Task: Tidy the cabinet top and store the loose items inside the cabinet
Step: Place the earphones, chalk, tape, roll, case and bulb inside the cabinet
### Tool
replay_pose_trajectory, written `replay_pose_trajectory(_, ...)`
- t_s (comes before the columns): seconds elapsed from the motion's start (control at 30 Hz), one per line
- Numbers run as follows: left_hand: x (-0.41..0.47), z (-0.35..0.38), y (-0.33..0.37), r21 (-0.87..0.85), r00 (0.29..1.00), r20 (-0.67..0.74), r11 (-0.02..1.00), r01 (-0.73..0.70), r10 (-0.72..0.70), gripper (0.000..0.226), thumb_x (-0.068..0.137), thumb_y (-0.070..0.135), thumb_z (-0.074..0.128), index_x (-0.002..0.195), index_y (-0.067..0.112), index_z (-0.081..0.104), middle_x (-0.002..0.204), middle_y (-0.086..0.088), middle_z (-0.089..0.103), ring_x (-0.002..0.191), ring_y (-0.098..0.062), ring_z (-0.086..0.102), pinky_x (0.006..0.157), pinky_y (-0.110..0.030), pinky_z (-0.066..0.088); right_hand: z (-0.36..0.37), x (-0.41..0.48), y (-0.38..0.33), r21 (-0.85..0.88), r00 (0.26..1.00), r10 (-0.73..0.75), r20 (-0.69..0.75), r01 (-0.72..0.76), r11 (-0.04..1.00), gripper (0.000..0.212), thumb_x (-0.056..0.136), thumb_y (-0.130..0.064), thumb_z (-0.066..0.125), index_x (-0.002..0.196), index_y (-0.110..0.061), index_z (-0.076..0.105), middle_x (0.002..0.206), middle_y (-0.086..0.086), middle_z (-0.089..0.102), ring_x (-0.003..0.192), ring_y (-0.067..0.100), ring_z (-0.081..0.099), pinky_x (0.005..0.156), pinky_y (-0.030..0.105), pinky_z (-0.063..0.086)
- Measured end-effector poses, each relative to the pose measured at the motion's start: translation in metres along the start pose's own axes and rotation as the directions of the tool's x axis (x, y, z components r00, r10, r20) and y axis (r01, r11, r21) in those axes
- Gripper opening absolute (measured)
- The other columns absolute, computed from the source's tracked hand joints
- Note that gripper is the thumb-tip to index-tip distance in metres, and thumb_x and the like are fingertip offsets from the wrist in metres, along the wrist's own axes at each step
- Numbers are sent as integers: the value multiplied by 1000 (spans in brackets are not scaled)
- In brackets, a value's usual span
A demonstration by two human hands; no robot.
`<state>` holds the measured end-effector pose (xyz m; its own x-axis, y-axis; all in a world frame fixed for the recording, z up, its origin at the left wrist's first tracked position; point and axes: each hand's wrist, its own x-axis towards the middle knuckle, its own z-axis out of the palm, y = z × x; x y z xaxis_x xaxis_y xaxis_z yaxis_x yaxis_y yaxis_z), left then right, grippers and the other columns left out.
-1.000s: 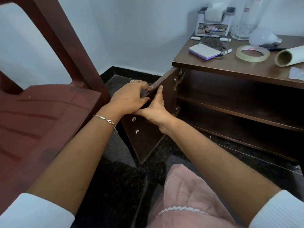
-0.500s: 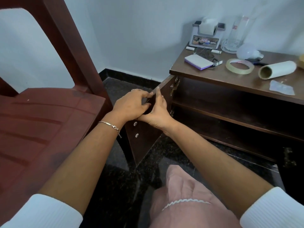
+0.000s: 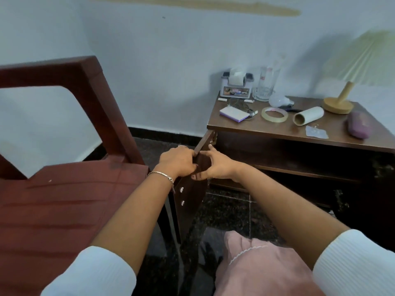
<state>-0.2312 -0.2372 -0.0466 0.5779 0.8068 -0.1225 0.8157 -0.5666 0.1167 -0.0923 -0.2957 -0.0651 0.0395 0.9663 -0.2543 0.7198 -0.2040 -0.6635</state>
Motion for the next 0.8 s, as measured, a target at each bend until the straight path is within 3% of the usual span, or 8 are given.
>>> replay_pose_trajectory(0.23,33,-12,26,-127,983,-181,991,-38,14,44,87,39,61,128,24,55,127,-3,58,114,-23,57,92,-43,51,-51,-11,21,-165,990,20,-143,-43,985,82,83,-41,71,149,-15,30,162,10,9,149,24,11,118,36,14)
replay_pose_trajectory(0.43,80,-23,72,-327,988,-156,943,-64,14,50,85,37,65,129,17,52,128,-6,59,116,-22,56,96,-38,48,-100,-12,55,-195,944,7,-329,-76,978,71,85,-37,69,144,-10,38,154,10,32,142,23,29,115,31,23)
replay_pose_trajectory(0.5,99,-22,85,-364,990,-142,930,-45,-7,54,85,37,66,131,13,50,130,-8,57,119,-24,54,98,-36,46,-113,-6,69,-168,894,0,-448,-84,982,65,87,-31,66,142,-9,41,151,9,37,140,23,34,114,31,25)
replay_pose_trajectory(0.6,128,-19,99,-387,993,-116,922,-20,-27,59,82,37,68,130,8,50,132,-11,55,120,-26,53,100,-37,44,-122,4,89,-11,738,66,-671,-99,995,48,90,-21,59,135,-10,49,140,8,51,131,22,44,109,31,31)
replay_pose_trajectory(0.67,147,-16,105,-439,990,-128,898,-3,-59,63,81,34,70,132,6,48,135,-12,53,123,-27,51,102,-37,43,-118,14,100,86,668,108,-736,-66,994,44,90,-16,57,134,-10,50,137,7,54,129,20,46,107,29,32)
replay_pose_trajectory(0.8,178,-6,110,-448,979,-161,893,38,-123,77,80,37,72,139,3,38,144,-14,44,134,-27,40,106,-32,34,-109,39,116,84,643,87,-761,-35,996,43,91,-13,53,134,-9,47,137,6,51,129,21,45,109,32,32)
